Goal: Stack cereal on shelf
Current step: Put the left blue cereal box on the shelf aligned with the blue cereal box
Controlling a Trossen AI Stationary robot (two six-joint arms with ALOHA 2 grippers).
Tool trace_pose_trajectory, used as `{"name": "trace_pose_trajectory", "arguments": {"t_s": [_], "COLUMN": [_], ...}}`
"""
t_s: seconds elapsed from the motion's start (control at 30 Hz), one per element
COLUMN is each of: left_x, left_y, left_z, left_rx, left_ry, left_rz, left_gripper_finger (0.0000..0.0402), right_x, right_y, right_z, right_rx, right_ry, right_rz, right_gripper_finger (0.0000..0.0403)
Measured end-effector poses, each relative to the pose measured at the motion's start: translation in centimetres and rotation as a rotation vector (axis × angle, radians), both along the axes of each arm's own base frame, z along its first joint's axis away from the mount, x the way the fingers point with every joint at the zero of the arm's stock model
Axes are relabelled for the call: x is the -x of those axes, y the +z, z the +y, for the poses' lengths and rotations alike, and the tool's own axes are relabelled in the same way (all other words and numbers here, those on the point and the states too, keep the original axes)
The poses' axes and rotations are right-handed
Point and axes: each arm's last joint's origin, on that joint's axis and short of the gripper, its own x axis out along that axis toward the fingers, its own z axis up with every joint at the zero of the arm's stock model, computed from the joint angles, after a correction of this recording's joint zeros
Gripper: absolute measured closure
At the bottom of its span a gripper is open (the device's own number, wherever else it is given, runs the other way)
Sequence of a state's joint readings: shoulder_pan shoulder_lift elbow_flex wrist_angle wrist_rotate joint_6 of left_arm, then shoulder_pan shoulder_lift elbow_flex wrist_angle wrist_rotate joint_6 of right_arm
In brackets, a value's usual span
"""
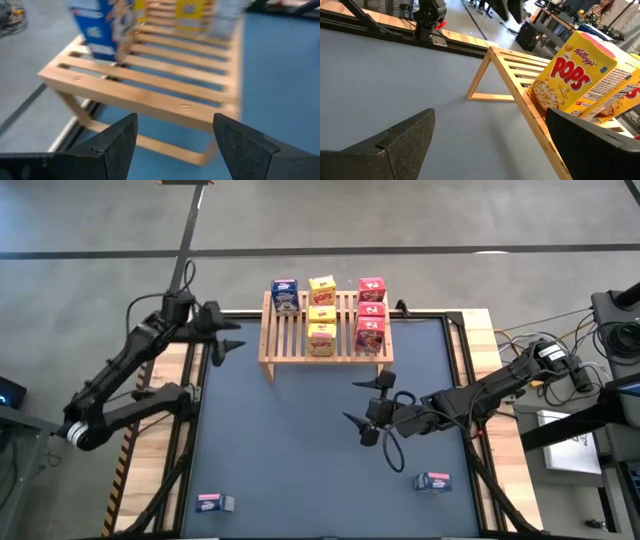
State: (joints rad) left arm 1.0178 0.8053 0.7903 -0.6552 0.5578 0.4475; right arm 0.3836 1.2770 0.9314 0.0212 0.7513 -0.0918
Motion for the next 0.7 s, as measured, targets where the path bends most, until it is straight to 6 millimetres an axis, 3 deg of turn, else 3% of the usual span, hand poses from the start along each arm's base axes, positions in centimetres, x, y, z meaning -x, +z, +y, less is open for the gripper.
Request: {"name": "trace_pose_trajectory", "arguments": {"t_s": [0.37, 0.7], "left_x": [1.7, 2.3], "left_y": [2.0, 3.6], "left_z": [-6.7, -9.7], "left_rx": [0.043, 0.046], "left_ry": [-0.069, -0.229], "left_rz": [-0.131, -0.309], "left_gripper_finger": [0.0159, 0.016], "right_x": [-0.1, -0.2], "right_y": [0.2, 0.5], "right_z": [0.0, 0.1], "right_rx": [-0.032, -0.049], "right_ry": [-0.008, -0.008], "right_rz": [-0.028, -0.065], "right_gripper_finger": [0.0035, 0.0035]}}
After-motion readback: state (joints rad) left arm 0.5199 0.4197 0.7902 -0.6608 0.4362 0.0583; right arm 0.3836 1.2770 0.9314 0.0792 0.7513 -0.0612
